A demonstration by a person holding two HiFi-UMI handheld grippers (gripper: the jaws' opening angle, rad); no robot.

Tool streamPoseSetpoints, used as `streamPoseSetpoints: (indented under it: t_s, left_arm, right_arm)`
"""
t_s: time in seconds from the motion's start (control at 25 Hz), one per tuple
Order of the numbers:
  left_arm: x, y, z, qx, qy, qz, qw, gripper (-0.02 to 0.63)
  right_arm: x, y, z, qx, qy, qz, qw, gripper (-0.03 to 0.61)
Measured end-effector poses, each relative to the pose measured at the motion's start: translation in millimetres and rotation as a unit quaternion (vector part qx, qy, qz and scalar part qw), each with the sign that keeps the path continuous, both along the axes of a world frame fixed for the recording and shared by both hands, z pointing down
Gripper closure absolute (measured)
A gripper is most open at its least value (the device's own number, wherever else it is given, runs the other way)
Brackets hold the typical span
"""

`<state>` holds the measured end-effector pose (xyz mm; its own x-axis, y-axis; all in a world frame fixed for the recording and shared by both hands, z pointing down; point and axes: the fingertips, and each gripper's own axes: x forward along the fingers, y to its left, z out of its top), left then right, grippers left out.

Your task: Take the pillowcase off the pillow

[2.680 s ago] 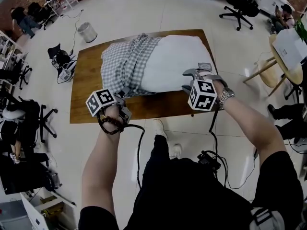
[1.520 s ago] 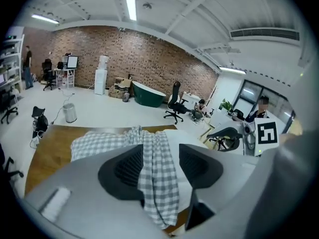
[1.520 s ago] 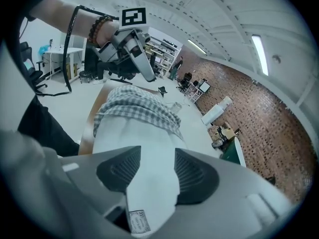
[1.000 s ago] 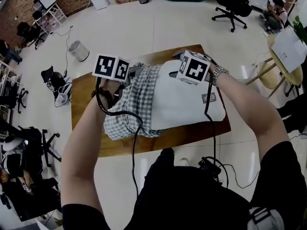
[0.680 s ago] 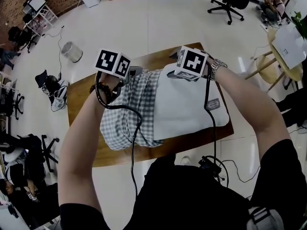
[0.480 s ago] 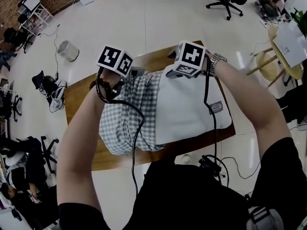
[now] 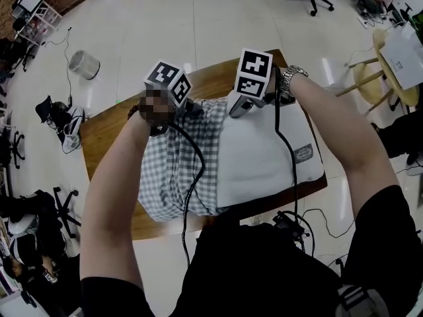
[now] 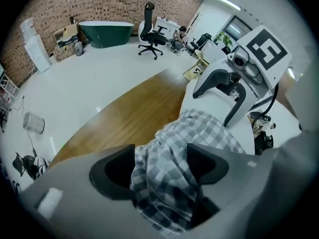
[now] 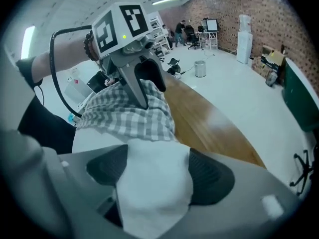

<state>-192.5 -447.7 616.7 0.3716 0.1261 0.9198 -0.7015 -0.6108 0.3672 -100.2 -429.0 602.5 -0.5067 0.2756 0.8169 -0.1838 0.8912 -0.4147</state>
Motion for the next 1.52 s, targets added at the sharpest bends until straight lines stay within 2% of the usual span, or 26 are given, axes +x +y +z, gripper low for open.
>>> streamPoseSetpoints:
  t_s: [0.12,0.16,0.24,0.28,0.36,0.4,0.76,1.08,1.52]
  left_arm:
    - [-3.7,-3.2,17.2,-0.016,-0.004,-0.009,0.9998,0.343]
    - [-5.5,-6.2,17.8,-0.018,-0.001,-0.016,0.9997,0.381]
    - [-10.6,-14.9,12.3,-0.017,0.011,-0.036,0.9992,0.492]
    - [-13.5,-20.0,9.3,-0.015,0.019,-0.048,0.9985,0.524]
    - [-21.5,-27.2,5.1,-0.012,0.033,-0.074,0.9967,0.559]
    - [-27.6,-27.4,0.5,-0.009,0.033,-0.084,0.9959,0.567]
    - [-62.8,-27.5,-17.4,0.014,0.006,-0.158,0.9873,0.584]
    - [-97.6,-11.3,-27.2,0.052,-0.031,-0.186,0.9807,0.586]
    - [-142.4,7.9,-27.3,0.083,-0.057,-0.227,0.9688,0.584]
  right_arm:
    - [1.2,-0.9,16.5,-0.028,0.015,0.019,0.999,0.201]
    - [0.9,-0.8,19.0,-0.039,0.021,0.025,0.999,0.232]
    - [-1.2,-1.2,16.8,-0.056,0.028,0.034,0.997,0.368]
    - [-2.5,-2.2,13.2,-0.059,0.029,0.037,0.997,0.433]
    - [-4.9,-3.3,4.5,-0.048,0.026,0.038,0.998,0.533]
    - [-5.9,-2.3,0.0,-0.039,0.025,0.037,0.998,0.552]
    - [33.3,-2.9,-31.1,0.037,0.026,0.035,0.998,0.563]
    - [63.9,-1.2,-31.1,0.090,0.055,0.045,0.993,0.563]
    - [73.4,-15.5,-19.9,0.135,0.048,0.084,0.986,0.563]
